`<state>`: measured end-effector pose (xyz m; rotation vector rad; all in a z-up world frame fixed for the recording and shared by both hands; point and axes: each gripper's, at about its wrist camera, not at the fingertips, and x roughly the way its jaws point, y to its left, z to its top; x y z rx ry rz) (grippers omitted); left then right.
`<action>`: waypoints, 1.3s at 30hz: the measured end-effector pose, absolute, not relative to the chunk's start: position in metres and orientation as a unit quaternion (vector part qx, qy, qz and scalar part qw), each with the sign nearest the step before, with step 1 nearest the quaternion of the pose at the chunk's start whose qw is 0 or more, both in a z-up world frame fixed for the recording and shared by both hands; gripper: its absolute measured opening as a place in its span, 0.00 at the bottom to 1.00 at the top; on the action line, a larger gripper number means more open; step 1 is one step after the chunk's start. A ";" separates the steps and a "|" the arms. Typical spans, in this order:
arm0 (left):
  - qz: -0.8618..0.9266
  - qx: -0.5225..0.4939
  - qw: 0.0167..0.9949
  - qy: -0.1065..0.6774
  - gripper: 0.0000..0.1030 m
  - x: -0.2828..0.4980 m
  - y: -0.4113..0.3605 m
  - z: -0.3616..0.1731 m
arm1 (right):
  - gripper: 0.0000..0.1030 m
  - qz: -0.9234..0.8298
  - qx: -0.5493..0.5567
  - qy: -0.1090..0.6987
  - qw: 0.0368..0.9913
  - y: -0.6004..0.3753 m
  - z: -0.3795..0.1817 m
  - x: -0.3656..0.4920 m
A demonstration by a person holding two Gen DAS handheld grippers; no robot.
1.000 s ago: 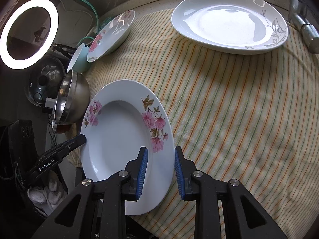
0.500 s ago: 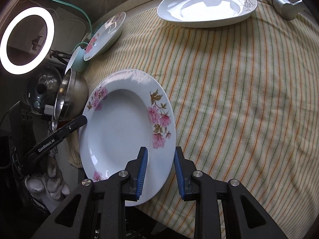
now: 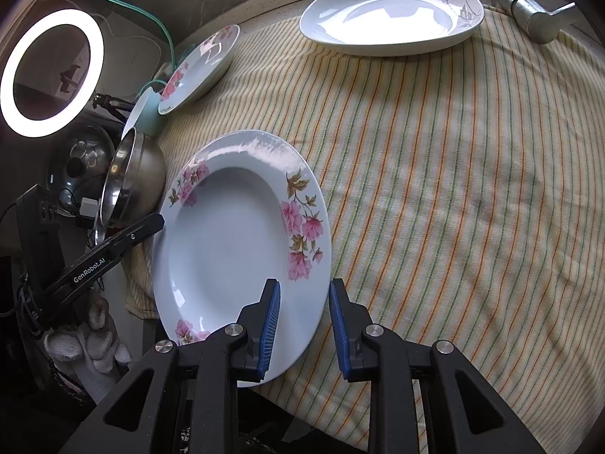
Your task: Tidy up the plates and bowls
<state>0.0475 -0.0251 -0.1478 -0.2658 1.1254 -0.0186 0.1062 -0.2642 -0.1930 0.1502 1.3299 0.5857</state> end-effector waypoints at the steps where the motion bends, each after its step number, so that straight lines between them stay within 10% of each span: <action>1: -0.007 -0.122 0.839 0.531 0.15 0.047 -0.025 -0.146 | 0.23 0.265 0.066 0.606 0.747 -0.265 -0.192 0.106; 39: 0.073 -0.245 0.862 0.437 0.15 0.026 -0.009 -0.068 | 0.44 0.344 -0.049 0.453 0.821 -0.225 -0.067 0.134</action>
